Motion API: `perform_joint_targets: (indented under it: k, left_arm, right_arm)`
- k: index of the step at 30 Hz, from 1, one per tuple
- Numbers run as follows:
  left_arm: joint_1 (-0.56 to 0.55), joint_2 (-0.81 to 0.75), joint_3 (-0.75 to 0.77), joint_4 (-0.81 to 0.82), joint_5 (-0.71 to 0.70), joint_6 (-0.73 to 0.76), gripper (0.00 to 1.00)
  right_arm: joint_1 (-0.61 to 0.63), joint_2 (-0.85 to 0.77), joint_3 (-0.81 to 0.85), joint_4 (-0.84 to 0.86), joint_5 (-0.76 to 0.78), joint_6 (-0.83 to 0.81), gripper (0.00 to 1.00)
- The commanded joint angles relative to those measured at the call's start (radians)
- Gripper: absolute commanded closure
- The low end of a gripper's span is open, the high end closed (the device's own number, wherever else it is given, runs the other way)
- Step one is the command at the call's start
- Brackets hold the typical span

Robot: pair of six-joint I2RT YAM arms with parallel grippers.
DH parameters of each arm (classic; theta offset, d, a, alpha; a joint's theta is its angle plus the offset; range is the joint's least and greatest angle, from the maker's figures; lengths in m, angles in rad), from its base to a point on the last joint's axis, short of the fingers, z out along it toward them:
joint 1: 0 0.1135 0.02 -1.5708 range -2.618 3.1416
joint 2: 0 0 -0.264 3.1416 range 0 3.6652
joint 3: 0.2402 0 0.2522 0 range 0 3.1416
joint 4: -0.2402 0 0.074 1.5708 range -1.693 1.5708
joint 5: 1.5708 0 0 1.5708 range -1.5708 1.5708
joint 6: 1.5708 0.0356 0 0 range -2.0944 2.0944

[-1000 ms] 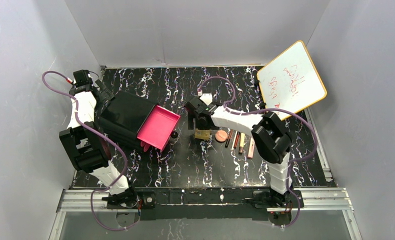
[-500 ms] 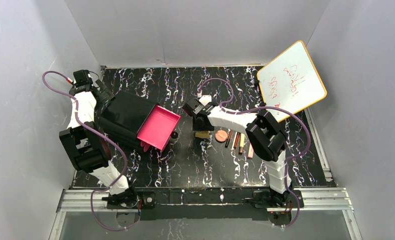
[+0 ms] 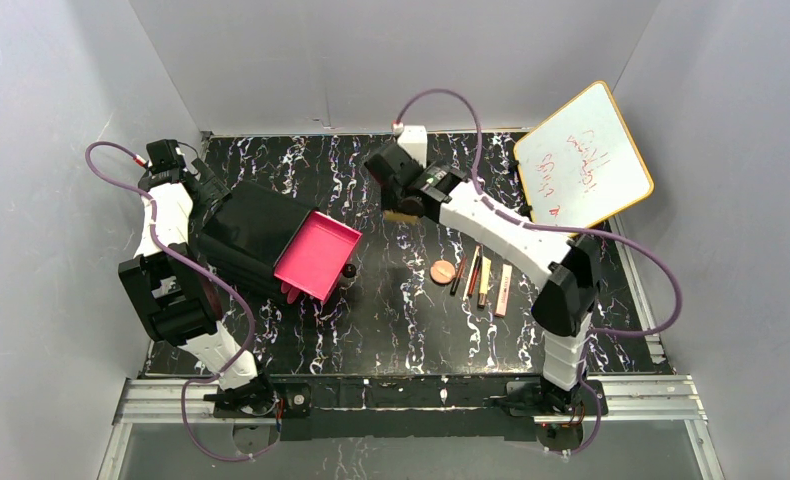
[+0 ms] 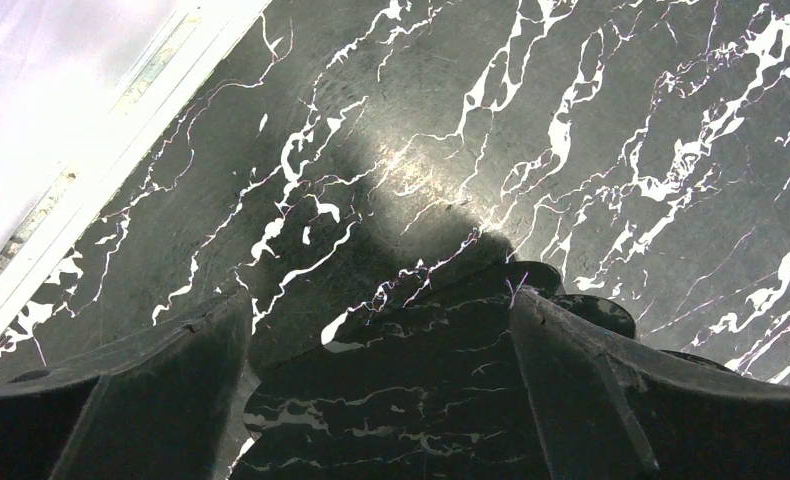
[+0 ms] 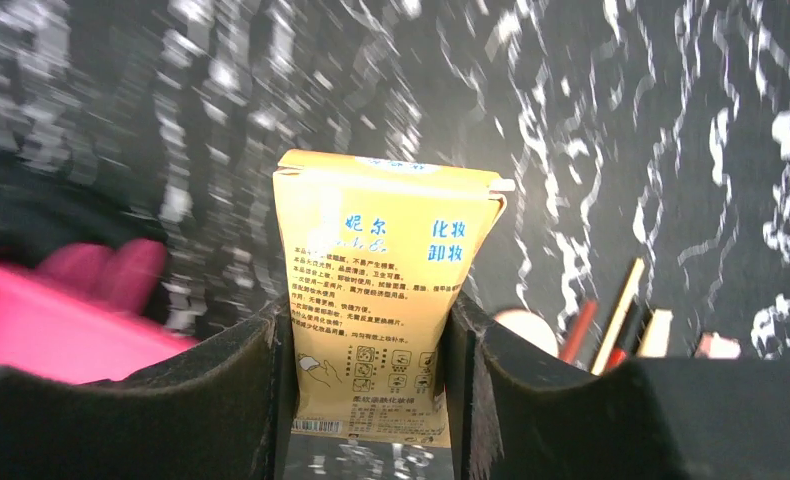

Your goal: Organize the makeup

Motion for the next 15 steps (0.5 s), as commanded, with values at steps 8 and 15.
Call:
perform_joint_targets:
  k: [8, 15]
  left_arm:
    - [-0.007, -0.008, 0.016, -0.057, 0.042, 0.024, 0.02]
    - [-0.007, -0.015, 0.014, -0.058, 0.048, 0.024, 0.02]
  right_arm:
    - [0.179, 0.084, 0.490, -0.144, 0.003, 0.003, 0.48]
    - [0.243, 0.045, 0.395, 0.155, -0.190, -0.153, 0.46]
